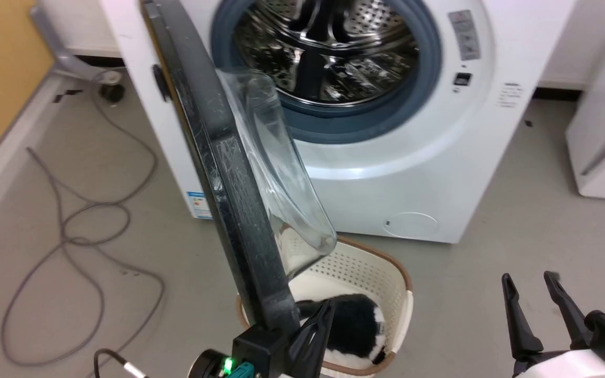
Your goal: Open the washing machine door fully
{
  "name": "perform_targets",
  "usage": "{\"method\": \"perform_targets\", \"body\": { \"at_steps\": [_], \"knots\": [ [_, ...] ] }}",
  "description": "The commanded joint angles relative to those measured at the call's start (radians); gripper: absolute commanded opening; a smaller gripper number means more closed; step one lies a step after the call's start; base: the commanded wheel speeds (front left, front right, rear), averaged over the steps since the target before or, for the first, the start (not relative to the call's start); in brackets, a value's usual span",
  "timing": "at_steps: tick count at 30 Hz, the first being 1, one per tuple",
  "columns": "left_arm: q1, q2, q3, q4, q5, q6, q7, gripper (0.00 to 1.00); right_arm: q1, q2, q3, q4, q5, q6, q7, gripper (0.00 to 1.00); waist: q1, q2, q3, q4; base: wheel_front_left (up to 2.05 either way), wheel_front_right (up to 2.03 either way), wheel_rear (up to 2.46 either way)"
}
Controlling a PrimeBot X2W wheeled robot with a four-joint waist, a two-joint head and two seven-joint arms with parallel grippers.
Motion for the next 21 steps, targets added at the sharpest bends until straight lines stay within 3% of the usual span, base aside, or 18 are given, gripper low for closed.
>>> {"method": "perform_targets", "body": {
  "at_steps": [1,21],
  "knots": [
    [0.019,0.010,0.013,-0.006,-0.003,0.013,-0.001,0.00,0.018,0.004,-0.003,-0.009,-0.001,0.005,0.000,1.00,0.0000,0.0000,-0.010,0.028,0.00,0.00,0.00],
    [0.145,0.074,0.111,-0.104,-0.017,0.118,-0.021,0.00,0.030,0.004,-0.050,-0.043,-0.002,0.005,0.021,1.00,0.0000,0.0000,0.014,0.282,0.00,0.00,0.00]
  ]
}}
